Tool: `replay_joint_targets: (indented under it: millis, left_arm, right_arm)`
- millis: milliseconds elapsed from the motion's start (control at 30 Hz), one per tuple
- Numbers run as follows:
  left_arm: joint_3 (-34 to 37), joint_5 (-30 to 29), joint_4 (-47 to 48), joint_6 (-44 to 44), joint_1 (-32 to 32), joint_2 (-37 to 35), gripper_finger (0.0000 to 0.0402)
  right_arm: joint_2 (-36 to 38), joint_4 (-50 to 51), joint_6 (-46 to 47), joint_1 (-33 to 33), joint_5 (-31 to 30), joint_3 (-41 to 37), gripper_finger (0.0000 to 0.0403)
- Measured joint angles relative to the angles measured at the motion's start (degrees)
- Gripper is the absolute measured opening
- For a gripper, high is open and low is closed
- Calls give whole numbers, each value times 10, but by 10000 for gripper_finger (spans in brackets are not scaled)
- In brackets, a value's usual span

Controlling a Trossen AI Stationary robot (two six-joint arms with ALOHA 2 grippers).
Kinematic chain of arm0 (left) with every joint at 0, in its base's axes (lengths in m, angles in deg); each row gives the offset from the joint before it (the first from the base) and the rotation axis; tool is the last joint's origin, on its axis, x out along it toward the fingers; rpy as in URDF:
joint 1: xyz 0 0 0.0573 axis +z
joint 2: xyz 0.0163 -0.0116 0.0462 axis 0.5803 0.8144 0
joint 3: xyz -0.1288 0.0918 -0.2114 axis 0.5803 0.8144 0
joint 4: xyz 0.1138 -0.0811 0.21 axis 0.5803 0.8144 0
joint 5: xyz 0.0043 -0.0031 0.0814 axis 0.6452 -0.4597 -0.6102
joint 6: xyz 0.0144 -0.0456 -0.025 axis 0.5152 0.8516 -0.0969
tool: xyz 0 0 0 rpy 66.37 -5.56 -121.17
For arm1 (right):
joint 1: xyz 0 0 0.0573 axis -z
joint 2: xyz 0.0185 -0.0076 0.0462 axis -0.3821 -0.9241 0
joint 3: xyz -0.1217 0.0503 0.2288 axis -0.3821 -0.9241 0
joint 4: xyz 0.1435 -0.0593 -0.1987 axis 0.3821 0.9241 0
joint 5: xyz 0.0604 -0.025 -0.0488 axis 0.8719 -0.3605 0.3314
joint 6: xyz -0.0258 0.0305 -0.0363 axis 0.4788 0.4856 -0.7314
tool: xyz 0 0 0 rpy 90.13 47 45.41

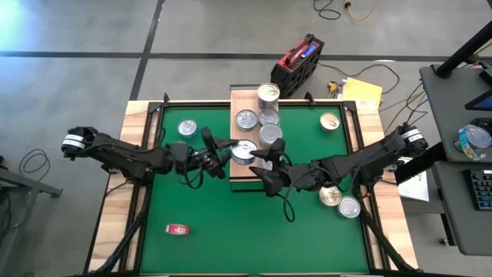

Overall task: Stack canned seafood by type on shelf
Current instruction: Stack the blue tuna can on top of the blue tuna can on the shelf

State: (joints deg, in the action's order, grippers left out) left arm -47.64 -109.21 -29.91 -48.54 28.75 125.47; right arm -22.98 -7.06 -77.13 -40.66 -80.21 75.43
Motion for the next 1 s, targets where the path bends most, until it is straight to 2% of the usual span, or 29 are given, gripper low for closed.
replay_joint_targets:
  millis: [500, 667, 867, 1000]
  left_arm:
    - [-4, 15, 1, 13, -4, 0, 130]
    - [-1, 15, 2, 16, -5, 0, 132]
    - [-7, -42, -4, 53, -6, 0, 180]
    - [-8, -63, -4, 30, -5, -2, 220]
  right_arm:
    - [-3, 6, -30, 6, -5, 0, 145]
    - [-6, 6, -38, 6, -5, 0, 134]
    - [-6, 0, -48, 8, -12, 0, 128]
    - [-6, 2, -48, 9, -32, 5, 119]
